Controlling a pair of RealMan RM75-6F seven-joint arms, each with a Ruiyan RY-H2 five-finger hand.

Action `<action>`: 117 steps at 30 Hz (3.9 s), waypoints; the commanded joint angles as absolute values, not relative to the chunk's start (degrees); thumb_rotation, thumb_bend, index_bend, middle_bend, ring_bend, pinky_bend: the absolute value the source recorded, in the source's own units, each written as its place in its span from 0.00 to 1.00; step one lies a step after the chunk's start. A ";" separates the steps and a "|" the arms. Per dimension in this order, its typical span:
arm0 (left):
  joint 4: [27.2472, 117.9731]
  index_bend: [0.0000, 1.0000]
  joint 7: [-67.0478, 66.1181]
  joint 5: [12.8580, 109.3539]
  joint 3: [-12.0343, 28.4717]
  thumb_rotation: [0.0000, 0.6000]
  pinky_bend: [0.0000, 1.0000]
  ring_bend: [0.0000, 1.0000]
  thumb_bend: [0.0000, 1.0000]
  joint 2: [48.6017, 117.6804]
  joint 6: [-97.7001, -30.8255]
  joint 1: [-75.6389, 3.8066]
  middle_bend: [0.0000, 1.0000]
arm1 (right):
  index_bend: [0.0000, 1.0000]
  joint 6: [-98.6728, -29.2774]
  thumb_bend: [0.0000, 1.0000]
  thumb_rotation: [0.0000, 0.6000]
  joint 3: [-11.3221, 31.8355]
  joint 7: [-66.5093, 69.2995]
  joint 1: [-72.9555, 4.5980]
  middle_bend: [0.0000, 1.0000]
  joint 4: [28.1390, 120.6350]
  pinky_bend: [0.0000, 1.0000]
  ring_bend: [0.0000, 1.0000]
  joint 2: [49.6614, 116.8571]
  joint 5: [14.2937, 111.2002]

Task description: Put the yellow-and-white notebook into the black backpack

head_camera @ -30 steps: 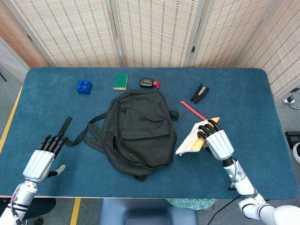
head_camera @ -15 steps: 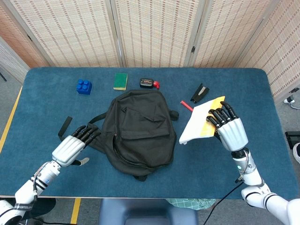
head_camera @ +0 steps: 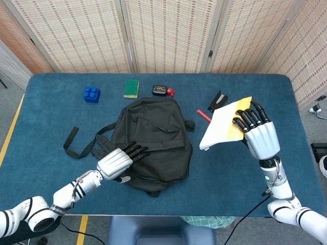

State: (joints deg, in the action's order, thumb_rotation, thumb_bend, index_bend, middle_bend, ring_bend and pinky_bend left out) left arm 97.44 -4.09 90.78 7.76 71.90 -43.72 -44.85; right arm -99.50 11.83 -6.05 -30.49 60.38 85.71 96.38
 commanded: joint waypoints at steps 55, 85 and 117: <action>84.44 0.67 -5.81 61.39 10.22 1.00 0.02 0.25 0.44 89.81 -44.56 -51.97 0.28 | 0.88 -101.07 0.46 1.00 10.20 -2.03 -27.57 0.47 60.29 0.27 0.43 86.08 96.85; 71.37 0.63 -9.55 30.65 22.41 1.00 0.01 0.20 0.45 88.68 -38.57 -64.92 0.28 | 0.89 -96.66 0.46 1.00 2.31 5.64 -27.90 0.49 85.62 0.39 0.46 85.08 109.63; 73.38 0.61 -9.57 18.99 20.74 1.00 0.00 0.18 0.45 84.38 -35.42 -67.96 0.26 | 0.89 -90.21 0.46 1.00 7.31 21.67 -40.74 0.50 42.36 0.44 0.48 119.88 103.85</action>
